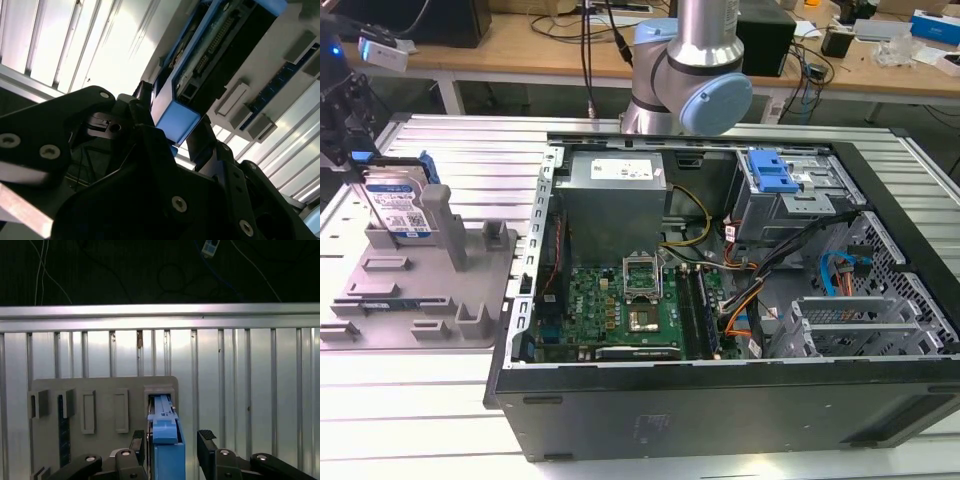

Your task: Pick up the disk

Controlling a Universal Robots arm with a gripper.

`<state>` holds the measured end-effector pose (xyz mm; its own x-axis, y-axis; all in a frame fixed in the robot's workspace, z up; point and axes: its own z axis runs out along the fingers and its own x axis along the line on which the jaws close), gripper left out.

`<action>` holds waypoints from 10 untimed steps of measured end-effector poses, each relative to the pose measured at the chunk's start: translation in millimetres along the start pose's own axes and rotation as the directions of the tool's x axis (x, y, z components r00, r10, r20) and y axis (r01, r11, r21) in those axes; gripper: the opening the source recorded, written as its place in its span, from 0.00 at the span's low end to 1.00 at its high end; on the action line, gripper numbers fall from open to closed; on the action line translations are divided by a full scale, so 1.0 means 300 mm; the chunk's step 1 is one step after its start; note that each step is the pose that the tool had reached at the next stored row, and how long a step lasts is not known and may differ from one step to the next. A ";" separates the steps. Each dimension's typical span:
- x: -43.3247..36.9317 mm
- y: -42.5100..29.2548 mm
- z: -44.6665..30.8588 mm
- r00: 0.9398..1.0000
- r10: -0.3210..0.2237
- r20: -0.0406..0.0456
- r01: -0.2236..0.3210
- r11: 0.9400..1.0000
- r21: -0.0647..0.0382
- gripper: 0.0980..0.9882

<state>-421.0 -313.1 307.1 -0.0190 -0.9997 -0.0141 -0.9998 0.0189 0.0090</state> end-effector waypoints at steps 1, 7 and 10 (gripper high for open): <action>0.001 0.000 0.003 1.000 0.000 0.000 0.000 1.000 0.000 0.50; 0.004 0.000 0.017 1.000 0.000 0.000 0.000 1.000 0.000 0.50; 0.007 0.000 0.023 1.000 0.000 0.000 0.000 1.000 0.000 0.50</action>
<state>-421.0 -315.1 300.2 -0.0188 -0.9997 -0.0141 -0.9998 0.0187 0.0090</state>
